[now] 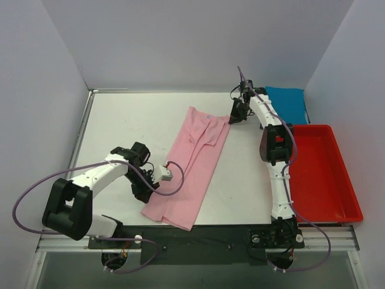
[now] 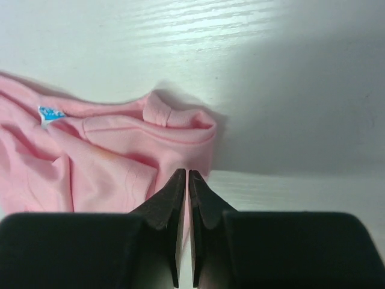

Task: Fold and stack the t-shirts
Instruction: Rotate the tshirt 90 degrees

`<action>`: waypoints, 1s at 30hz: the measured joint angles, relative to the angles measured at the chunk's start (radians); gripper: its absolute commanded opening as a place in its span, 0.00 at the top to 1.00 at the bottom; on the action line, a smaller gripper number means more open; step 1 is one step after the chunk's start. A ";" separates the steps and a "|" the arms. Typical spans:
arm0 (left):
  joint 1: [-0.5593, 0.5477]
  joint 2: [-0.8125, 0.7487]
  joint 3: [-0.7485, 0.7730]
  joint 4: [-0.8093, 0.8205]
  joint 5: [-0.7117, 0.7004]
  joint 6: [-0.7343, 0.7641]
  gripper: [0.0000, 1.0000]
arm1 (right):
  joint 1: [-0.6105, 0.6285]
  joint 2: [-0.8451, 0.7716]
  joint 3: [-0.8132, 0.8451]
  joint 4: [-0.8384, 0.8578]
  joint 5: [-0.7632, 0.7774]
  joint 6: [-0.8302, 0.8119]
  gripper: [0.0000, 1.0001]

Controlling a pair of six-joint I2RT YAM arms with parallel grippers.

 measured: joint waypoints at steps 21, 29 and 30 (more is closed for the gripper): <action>-0.024 -0.738 -0.164 -0.119 0.218 0.423 0.26 | -0.044 -0.074 -0.201 0.192 -0.136 0.170 0.97; -0.025 -0.680 -0.242 0.019 0.288 0.290 0.26 | -0.050 0.088 0.024 0.249 -0.204 0.278 1.00; -0.027 -0.675 -0.245 0.034 0.289 0.284 0.26 | -0.051 0.102 0.040 0.275 -0.205 0.299 1.00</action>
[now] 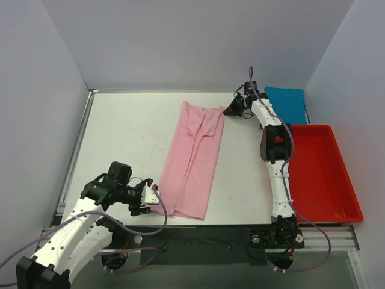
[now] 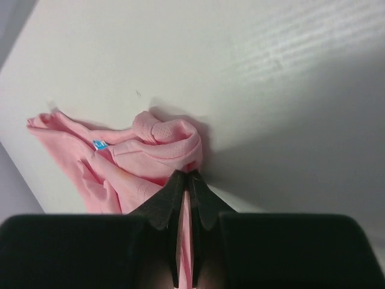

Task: Fold and stack the t-shirts
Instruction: Rotate the tshirt 90 degrees, then grab the bottom of the folded rectangular tshirt with both arms

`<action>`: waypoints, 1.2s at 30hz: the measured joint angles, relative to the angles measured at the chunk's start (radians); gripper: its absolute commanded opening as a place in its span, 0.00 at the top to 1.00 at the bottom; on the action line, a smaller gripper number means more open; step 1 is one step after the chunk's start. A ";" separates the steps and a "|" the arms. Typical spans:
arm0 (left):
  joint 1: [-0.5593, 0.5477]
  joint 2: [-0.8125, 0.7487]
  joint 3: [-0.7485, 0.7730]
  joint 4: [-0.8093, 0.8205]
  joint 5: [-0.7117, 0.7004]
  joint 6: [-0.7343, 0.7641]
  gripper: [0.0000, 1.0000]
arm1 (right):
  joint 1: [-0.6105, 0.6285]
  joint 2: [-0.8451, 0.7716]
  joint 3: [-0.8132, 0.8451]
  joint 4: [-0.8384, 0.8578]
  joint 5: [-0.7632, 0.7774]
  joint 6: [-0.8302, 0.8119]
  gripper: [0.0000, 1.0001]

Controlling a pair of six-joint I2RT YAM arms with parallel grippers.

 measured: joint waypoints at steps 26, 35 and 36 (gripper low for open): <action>-0.137 0.346 -0.021 0.188 -0.102 0.413 0.30 | 0.423 -1.369 -1.521 0.346 -0.393 -1.056 0.39; -0.220 0.360 -0.057 0.283 -0.153 0.396 0.54 | 0.821 -1.371 -1.748 0.253 -0.163 -1.370 0.43; -0.229 0.360 -0.064 0.285 -0.160 0.395 0.60 | 0.859 -1.370 -1.754 0.267 -0.130 -1.387 0.43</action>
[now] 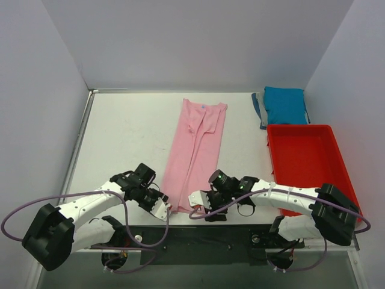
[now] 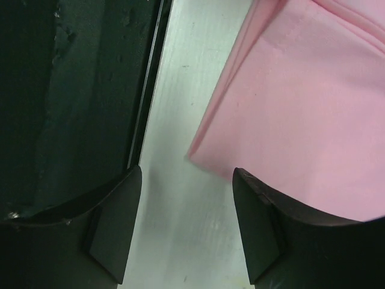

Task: Fold and stack the t-shirts
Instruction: Grab the bottom of the folded rectangular tshirt with both arms

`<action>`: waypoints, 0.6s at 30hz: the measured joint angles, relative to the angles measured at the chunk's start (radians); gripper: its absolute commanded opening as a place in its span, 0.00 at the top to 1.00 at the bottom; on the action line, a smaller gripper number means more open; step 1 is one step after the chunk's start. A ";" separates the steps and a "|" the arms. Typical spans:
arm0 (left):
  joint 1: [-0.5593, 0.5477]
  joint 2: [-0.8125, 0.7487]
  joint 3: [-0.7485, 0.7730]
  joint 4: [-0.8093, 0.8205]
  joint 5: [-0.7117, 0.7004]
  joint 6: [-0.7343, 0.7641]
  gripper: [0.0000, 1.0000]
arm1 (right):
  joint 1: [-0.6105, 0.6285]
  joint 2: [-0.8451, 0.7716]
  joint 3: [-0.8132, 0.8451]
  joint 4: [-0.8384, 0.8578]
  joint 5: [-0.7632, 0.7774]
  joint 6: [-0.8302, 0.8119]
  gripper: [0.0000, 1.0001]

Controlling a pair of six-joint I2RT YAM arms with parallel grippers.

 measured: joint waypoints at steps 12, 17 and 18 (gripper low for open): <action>-0.022 0.007 -0.009 0.049 -0.065 -0.039 1.00 | 0.118 0.160 0.033 0.148 0.175 -0.073 0.96; -0.024 0.006 -0.005 0.032 -0.075 -0.073 1.00 | 0.131 0.165 0.045 0.134 0.210 -0.095 1.00; -0.027 0.005 0.005 0.013 -0.074 -0.089 1.00 | 0.131 0.161 0.048 0.118 0.212 -0.096 1.00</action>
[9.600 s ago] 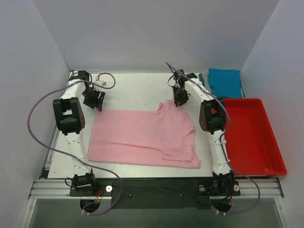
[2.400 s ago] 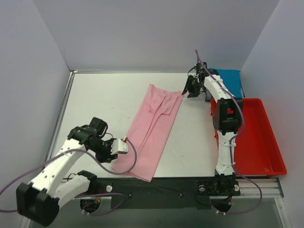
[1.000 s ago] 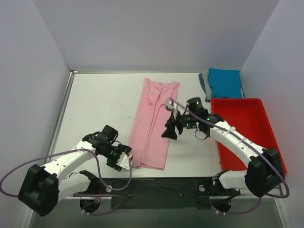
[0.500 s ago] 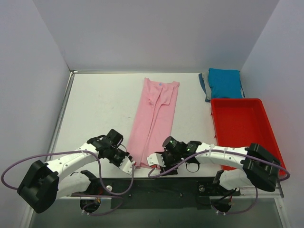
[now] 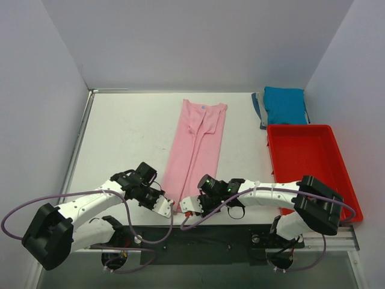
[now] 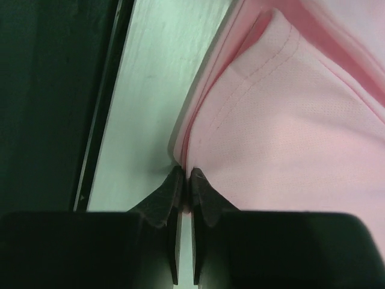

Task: Fold and stack the t-shirts
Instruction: Grab the bottom of the folded rectangular tshirt with both arms, then fold the folded rectangular tshirt in 1/3 of the way

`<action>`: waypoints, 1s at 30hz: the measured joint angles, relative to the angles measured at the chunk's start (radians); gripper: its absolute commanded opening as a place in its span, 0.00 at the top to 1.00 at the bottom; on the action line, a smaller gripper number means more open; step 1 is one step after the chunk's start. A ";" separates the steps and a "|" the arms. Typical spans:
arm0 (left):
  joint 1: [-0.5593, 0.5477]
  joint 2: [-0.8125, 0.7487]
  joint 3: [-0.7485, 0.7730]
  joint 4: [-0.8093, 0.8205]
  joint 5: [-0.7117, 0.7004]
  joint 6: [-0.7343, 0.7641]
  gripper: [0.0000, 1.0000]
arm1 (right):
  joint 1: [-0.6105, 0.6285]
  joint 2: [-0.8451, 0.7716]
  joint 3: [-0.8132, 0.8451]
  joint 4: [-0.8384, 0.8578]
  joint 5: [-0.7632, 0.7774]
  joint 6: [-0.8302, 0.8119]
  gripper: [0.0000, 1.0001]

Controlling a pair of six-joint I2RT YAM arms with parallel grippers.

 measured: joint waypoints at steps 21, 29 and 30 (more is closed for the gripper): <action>-0.023 0.117 0.328 -0.087 0.046 -0.515 1.00 | -0.332 -0.200 0.140 -0.264 -0.177 0.180 1.00; 0.075 0.319 0.482 0.056 -0.069 -0.571 1.00 | -0.469 -0.064 0.203 -0.233 -0.127 0.310 1.00; 0.076 0.344 0.506 0.071 -0.074 -0.575 1.00 | -0.495 -0.052 0.212 -0.233 -0.119 0.323 1.00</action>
